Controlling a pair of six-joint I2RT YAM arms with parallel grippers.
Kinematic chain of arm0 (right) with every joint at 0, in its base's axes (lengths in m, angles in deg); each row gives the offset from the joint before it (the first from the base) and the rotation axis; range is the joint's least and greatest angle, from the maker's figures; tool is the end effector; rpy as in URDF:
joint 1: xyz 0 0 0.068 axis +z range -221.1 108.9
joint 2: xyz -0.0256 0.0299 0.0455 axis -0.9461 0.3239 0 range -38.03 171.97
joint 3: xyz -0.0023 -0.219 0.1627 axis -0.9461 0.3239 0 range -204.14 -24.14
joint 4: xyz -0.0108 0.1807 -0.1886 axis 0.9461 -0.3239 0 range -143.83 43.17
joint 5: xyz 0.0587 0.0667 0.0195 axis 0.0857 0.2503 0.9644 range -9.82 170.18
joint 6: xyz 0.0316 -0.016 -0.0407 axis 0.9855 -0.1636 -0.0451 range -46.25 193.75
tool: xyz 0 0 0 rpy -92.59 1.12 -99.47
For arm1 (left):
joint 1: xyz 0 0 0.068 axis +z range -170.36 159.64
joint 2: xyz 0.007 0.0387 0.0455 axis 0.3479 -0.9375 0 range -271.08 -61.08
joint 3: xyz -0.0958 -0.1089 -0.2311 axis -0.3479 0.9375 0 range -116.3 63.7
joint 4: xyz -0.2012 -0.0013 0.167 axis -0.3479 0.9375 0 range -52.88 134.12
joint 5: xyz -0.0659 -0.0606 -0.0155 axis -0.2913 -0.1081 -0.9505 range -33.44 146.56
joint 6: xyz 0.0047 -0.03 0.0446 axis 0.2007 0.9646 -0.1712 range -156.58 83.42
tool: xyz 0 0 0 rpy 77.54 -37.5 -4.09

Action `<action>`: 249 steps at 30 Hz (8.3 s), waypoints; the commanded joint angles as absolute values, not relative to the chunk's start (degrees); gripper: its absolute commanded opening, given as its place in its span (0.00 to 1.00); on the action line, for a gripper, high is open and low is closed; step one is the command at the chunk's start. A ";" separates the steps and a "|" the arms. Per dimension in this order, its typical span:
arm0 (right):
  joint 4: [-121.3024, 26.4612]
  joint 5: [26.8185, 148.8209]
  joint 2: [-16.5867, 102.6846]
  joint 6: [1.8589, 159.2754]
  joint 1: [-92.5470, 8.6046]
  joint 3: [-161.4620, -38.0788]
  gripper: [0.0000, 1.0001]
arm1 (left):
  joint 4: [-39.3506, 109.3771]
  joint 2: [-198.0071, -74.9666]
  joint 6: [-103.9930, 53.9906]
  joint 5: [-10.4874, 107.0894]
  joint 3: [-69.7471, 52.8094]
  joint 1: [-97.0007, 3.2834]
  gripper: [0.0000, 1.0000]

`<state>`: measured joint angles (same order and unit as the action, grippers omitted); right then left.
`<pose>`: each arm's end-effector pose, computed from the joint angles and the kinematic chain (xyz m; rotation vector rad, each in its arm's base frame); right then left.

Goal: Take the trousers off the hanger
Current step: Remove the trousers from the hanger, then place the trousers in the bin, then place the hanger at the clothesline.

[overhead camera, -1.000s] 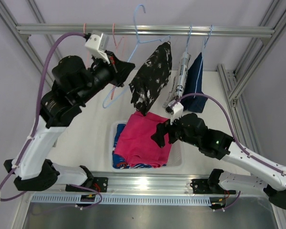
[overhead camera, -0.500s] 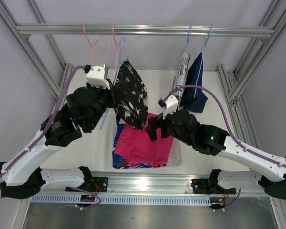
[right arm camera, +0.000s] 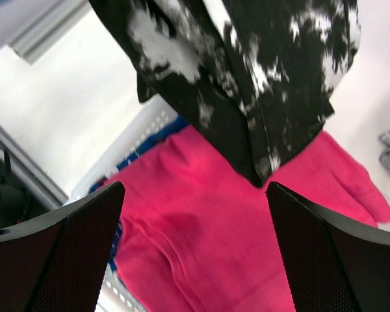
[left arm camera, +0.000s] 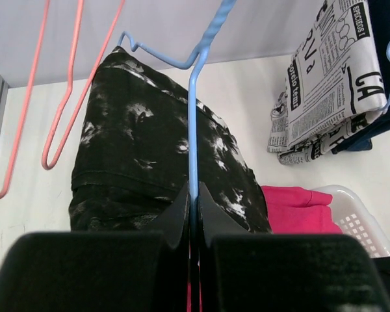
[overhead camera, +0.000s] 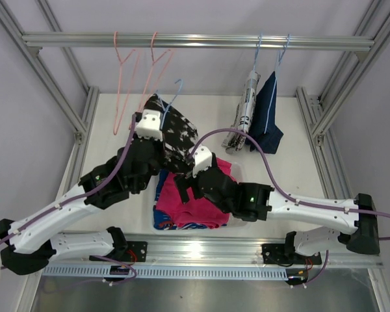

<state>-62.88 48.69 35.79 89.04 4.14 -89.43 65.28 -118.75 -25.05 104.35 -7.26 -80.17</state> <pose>0.0926 0.2781 0.3467 -0.6632 1.8509 0.4988 0.1224 -0.1580 0.4262 0.1621 1.7388 -0.1465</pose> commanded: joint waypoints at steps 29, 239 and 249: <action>-27.84 41.33 55.13 72.09 0.89 -99.80 0.96 | 60.67 -109.68 -20.50 98.05 -4.33 -77.93 0.01; -34.71 55.73 38.40 99.05 6.51 -67.47 0.28 | 51.27 -108.98 -35.96 96.90 1.83 -70.54 0.01; -36.09 53.21 43.46 103.99 8.62 -66.31 0.25 | 51.00 -108.81 -36.32 96.73 2.00 -70.54 0.01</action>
<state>-32.61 53.63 45.12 101.81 7.14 -64.98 51.97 -109.11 -36.55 97.75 3.12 -70.95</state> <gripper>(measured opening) 0.244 0.009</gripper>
